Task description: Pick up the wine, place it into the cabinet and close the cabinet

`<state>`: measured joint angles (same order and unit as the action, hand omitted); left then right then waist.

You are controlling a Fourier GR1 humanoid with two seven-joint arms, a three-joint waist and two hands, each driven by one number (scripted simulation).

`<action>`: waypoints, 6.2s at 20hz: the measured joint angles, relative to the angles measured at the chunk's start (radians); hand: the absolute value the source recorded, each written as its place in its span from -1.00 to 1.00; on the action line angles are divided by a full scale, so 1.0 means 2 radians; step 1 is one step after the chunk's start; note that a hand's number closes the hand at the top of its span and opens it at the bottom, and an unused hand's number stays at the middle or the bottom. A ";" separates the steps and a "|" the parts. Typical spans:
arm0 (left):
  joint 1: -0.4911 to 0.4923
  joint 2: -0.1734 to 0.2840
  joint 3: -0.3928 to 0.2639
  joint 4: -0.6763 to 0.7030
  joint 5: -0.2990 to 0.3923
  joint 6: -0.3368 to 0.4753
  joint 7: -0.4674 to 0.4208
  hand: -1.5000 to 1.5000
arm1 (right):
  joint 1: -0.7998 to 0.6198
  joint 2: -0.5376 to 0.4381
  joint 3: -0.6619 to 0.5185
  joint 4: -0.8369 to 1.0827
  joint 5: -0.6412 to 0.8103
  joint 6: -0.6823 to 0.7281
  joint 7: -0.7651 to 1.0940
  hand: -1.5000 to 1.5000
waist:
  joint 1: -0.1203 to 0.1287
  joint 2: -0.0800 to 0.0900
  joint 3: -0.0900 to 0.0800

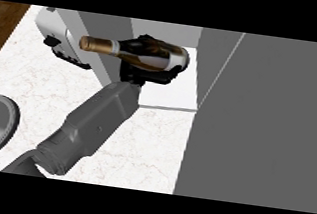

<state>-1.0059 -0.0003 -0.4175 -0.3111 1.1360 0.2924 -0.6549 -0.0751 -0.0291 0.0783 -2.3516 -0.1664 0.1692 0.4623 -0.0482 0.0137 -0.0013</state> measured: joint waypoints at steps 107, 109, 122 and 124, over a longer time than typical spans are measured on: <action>0.216 0.113 -0.250 -0.425 0.013 0.125 -0.089 -1.00 | 0.003 -0.011 -0.009 -0.014 0.003 -0.010 0.017 -1.00 | 0.026 -0.008 0.001; 0.238 0.140 -0.251 -0.474 0.001 0.131 -0.076 -1.00 | -0.003 -0.013 -0.013 -0.014 0.001 -0.011 0.021 -1.00 | 0.027 -0.009 0.001; 0.363 0.307 -0.239 -0.690 -0.044 0.075 -0.039 1.00 | 0.035 -0.067 0.005 -0.022 -0.046 0.091 0.012 1.00 | 0.027 -0.009 0.001; 0.384 0.332 -0.229 -0.713 -0.043 0.061 -0.041 1.00 | 0.037 -0.066 0.020 -0.023 -0.049 0.096 0.021 1.00 | 0.028 -0.009 0.001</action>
<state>-0.2374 0.6636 -0.8755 -1.7375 1.0502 0.4149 -0.7360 -0.0005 -0.1611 0.1192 -2.3968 -0.2654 0.3608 0.5042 0.0080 -0.0049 0.0002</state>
